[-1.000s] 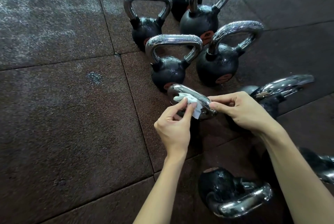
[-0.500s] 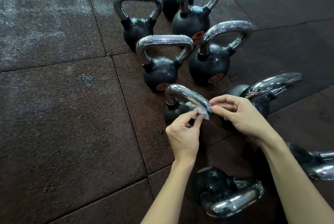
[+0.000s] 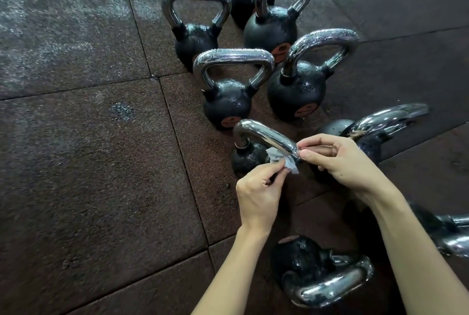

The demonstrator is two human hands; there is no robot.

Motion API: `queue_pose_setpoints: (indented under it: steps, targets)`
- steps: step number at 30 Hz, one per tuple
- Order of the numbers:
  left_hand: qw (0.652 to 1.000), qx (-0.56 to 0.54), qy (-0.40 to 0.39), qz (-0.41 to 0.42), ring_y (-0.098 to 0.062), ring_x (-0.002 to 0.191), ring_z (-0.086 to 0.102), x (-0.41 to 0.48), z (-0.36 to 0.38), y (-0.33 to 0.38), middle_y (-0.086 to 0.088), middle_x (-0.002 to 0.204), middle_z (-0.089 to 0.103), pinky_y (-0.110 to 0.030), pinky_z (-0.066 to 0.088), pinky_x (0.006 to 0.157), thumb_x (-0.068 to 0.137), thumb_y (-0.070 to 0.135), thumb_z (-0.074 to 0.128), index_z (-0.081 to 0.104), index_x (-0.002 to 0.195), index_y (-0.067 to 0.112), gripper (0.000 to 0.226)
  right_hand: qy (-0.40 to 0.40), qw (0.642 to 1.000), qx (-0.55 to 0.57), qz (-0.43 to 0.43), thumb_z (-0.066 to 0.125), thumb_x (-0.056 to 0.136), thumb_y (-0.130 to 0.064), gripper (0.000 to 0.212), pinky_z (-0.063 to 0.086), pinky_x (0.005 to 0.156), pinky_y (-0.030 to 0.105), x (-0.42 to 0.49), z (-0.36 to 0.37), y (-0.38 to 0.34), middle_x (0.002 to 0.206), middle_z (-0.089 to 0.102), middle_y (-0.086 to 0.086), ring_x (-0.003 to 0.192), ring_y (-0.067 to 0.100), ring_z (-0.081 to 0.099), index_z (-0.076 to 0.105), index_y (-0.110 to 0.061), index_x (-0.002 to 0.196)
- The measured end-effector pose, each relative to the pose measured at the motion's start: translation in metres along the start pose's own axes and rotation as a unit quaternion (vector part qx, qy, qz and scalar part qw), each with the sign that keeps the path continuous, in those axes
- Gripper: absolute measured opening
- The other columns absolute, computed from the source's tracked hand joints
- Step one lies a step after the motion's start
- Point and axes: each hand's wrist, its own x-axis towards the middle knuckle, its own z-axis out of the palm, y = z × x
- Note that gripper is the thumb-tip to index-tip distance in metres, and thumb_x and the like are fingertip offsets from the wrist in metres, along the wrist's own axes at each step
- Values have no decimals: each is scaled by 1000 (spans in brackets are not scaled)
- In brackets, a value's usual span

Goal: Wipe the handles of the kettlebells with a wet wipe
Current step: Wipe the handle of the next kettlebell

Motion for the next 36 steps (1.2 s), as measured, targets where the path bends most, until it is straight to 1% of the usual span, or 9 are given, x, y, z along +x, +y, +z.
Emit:
queue_pose_setpoints:
  steps: [10, 14, 17, 19, 22, 27, 30, 32, 36]
  targets:
    - [993, 97, -11, 69, -7, 84, 74, -3, -1, -17, 7, 95, 79, -35, 58, 66, 84, 14, 85, 82, 97, 17, 14, 26, 1000, 8, 5, 78, 89, -19, 13, 46, 67, 21, -6, 6, -3, 96, 81, -2, 88, 19, 66, 78, -21, 101]
    - [999, -42, -4, -25, 8, 74, 67, 3, -28, 5, 10, 92, 80, -16, 49, 62, 80, 13, 88, 83, 99, 20, 21, 152, 981, -105, -53, 85, 80, -36, 21, 41, 64, 28, -15, 12, 0, 94, 78, -17, 60, 14, 42, 80, -36, 100]
    - [985, -151, -44, -67, 4, 55, 49, 13, -51, 27, 11, 80, 78, -11, 39, 59, 77, 14, 89, 84, 97, 20, 22, 131, 985, -80, -79, 82, 80, -41, 22, 35, 61, 28, -29, 15, -10, 78, 72, -23, 62, 19, 34, 80, -43, 101]
    - [978, -178, -85, -74, 0, 53, 43, 20, -57, 36, 13, 85, 79, -14, 38, 58, 78, 16, 88, 84, 98, 22, 22, 73, 994, -38, -71, 79, 78, -45, 27, 41, 67, 30, -37, 14, -19, 70, 65, -16, 65, 25, 44, 80, -42, 105]
    - [972, -185, -119, -83, 0, 52, 41, 27, -54, 44, 14, 88, 80, -13, 37, 57, 80, 17, 86, 84, 101, 22, 21, -1, 997, 41, -60, 76, 83, -30, 31, 56, 89, 23, -41, 4, -28, 102, 80, -2, 102, 19, 74, 79, -30, 114]
    - [968, -173, -171, -57, 7, 53, 44, 33, -40, 60, 13, 96, 80, -11, 39, 59, 86, 12, 82, 83, 105, 18, 20, -14, 993, 110, -41, 66, 89, -6, 30, 42, 57, 5, -46, 3, -29, 69, 72, -13, 59, -5, 60, 73, -14, 117]
    - [982, -106, -157, -22, 8, 76, 59, 29, -34, 60, 14, 102, 79, -19, 44, 71, 86, 15, 82, 83, 104, 25, 21, -13, 992, 120, -27, 71, 84, -14, 32, 38, 53, 9, -45, 0, -23, 74, 73, -5, 56, -1, 52, 77, -12, 114]
    - [987, -89, -134, -22, -1, 89, 62, 26, -35, 61, 11, 105, 73, -14, 41, 74, 83, 20, 85, 83, 103, 29, 21, -26, 990, 139, -20, 71, 84, -8, 30, 48, 60, 10, -44, -1, -22, 86, 79, 4, 67, 2, 67, 77, -7, 113]
    - [968, -111, -114, -192, 1, 64, 53, 23, -41, 53, 15, 100, 76, -17, 46, 68, 81, 30, 87, 82, 106, 34, 26, 67, 987, 145, -32, 72, 87, -3, 21, 46, 57, 6, -44, -1, -19, 82, 80, 0, 64, -1, 67, 77, -7, 107]
